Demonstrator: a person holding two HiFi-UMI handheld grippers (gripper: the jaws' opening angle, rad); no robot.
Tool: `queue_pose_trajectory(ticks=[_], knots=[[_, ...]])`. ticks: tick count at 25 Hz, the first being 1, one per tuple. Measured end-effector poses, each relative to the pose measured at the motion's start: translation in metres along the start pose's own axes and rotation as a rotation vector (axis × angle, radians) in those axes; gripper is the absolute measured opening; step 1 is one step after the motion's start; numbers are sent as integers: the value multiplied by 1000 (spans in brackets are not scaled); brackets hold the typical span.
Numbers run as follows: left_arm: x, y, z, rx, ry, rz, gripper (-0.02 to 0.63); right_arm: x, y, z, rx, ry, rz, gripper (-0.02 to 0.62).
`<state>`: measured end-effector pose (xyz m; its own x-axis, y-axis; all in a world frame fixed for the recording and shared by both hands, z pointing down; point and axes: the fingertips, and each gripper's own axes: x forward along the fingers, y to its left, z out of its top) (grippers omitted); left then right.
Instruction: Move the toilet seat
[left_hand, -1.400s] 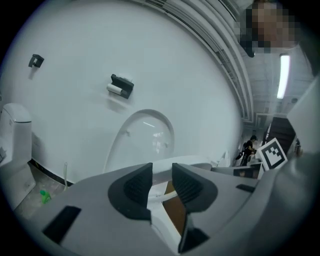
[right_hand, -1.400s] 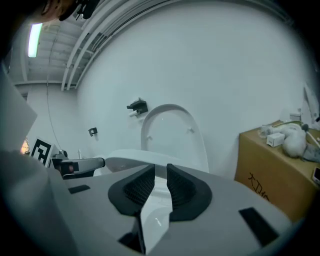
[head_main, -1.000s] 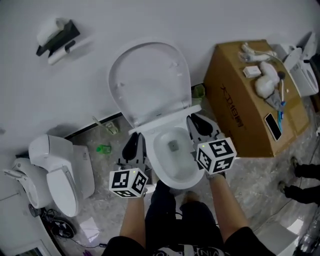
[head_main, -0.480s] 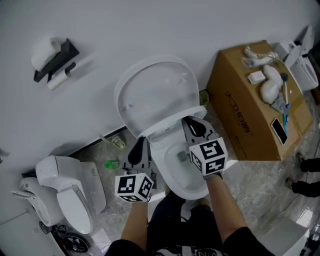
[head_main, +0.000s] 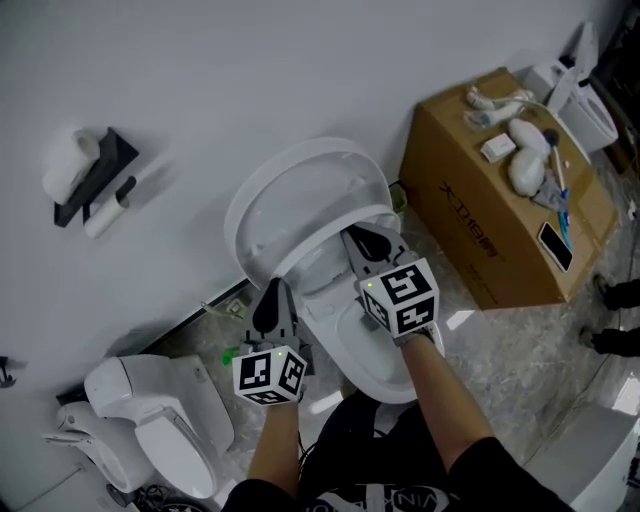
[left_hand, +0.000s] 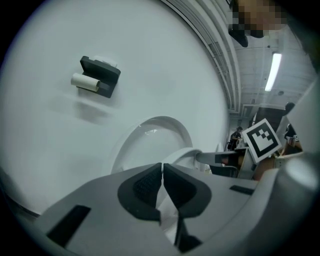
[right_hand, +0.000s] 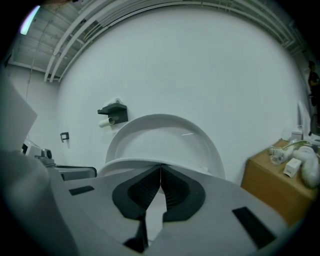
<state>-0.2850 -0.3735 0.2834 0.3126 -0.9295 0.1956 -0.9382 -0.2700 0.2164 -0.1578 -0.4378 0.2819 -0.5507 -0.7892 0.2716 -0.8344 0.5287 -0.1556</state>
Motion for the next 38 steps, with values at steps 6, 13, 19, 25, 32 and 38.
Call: queue_pose_trajectory(ticks=[6,13,19,25,32,38], knots=[[17,13,5,51,19,-11,11,21,-4,7,-10,-12,-10,9],[26,21,7,99,56,-22,8,38,-1,5,-1,-20,-11,9],[29,21,6,136,70,-6,8,46,6,2,13,-19,-7,9],[28,18,7,64,96,-67,8,35,2,1,3,-11,7,9],[7,32,12,3,34,-53,8,-31,-21,-10,26,-55,54,9],[-34,8,19,108,8,-4,5,-105,-32,-13,-12,-63,70,9]])
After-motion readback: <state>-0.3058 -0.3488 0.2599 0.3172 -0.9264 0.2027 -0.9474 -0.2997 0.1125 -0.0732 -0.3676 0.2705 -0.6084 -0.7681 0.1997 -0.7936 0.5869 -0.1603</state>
